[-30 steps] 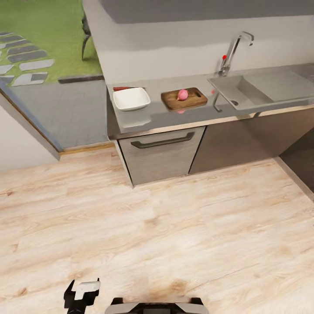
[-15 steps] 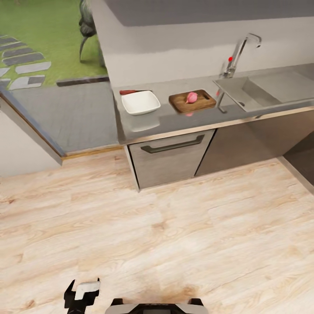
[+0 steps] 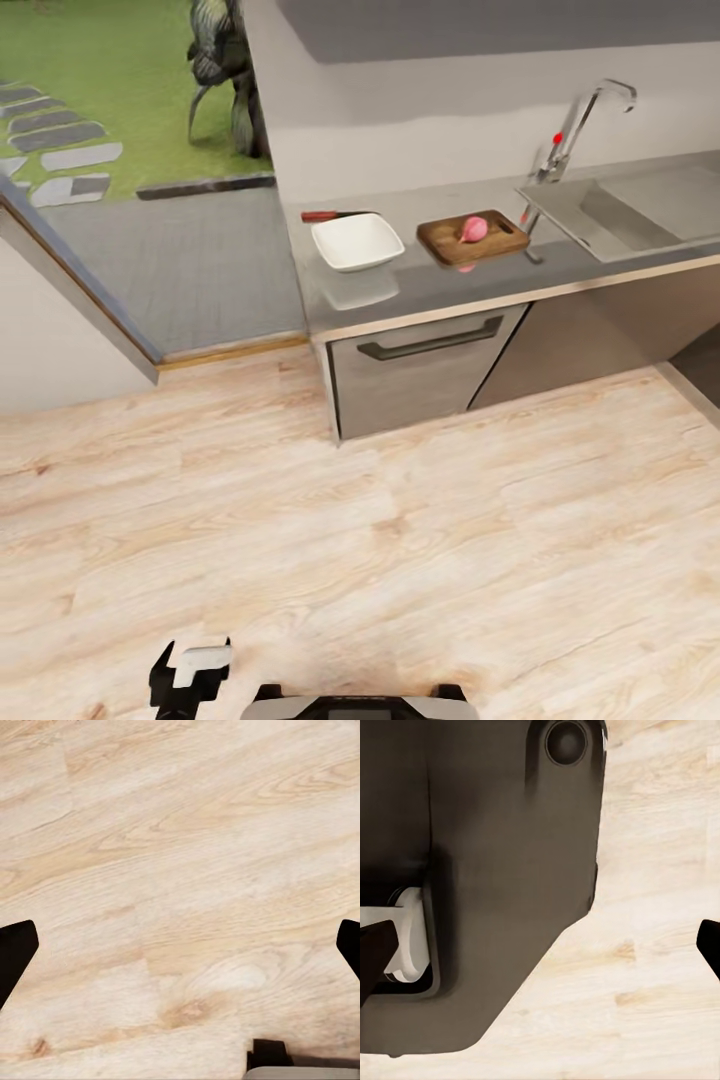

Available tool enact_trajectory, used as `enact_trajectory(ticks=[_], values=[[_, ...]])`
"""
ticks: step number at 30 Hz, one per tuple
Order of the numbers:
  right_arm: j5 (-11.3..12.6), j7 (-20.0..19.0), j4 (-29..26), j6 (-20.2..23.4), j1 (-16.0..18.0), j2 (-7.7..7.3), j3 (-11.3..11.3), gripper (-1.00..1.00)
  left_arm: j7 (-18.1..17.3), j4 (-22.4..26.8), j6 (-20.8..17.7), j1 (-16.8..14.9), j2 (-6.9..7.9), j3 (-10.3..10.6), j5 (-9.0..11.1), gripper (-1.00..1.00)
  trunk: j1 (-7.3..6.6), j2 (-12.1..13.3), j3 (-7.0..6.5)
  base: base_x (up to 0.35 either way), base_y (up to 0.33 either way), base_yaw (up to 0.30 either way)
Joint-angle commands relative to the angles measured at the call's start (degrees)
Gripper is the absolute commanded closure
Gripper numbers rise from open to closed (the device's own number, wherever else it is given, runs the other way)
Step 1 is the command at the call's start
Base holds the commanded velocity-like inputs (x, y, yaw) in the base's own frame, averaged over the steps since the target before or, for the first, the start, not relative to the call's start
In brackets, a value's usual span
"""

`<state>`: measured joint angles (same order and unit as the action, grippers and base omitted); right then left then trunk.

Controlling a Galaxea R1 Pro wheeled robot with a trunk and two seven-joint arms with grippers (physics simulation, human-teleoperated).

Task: In the kitchen, take the Vidalia onion out of the sink, dice it on the chopping board with the paring knife, put the diced onion into the bowl on the countertop, then place both the paring knife and the chopping board into the sink.

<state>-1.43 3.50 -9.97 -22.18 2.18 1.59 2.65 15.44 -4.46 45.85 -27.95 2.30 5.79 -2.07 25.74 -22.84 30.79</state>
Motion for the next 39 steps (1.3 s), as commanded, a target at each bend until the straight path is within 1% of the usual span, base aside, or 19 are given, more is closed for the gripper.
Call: enact_trajectory(ticks=[1, 6, 21, 39], values=[[-0.1, 0.4, 0.0, -0.1, 0.0, 0.00, 0.3, -1.00, 0.3, -0.2, 0.2, -0.1, -0.02, 0.5, -0.2, -1.00, 0.04, -0.1, 0.06, 0.117, 0.276, -0.067], [-0.2, 0.4, 0.0, -0.2, 0.0, 0.00, 0.3, -1.00, -0.2, -0.2, 0.1, -0.1, -0.02, 0.5, -0.2, -1.00, 0.04, -0.1, -0.08, 0.121, 0.275, -0.153], [-0.2, 0.4, 0.0, -0.2, 0.0, 0.00, 0.3, -1.00, -0.2, -0.2, 0.1, -0.1, -0.02, 0.5, -0.2, -1.00, 0.04, -0.1, -0.83, 0.124, 0.275, -0.213], [-0.2, 0.4, 0.0, -0.1, 0.0, 0.00, 0.3, -1.00, -0.3, -0.2, 0.1, -0.1, -0.02, 0.5, -0.2, -1.00, 0.04, -0.1, -1.64, 0.124, 0.275, -0.174]])
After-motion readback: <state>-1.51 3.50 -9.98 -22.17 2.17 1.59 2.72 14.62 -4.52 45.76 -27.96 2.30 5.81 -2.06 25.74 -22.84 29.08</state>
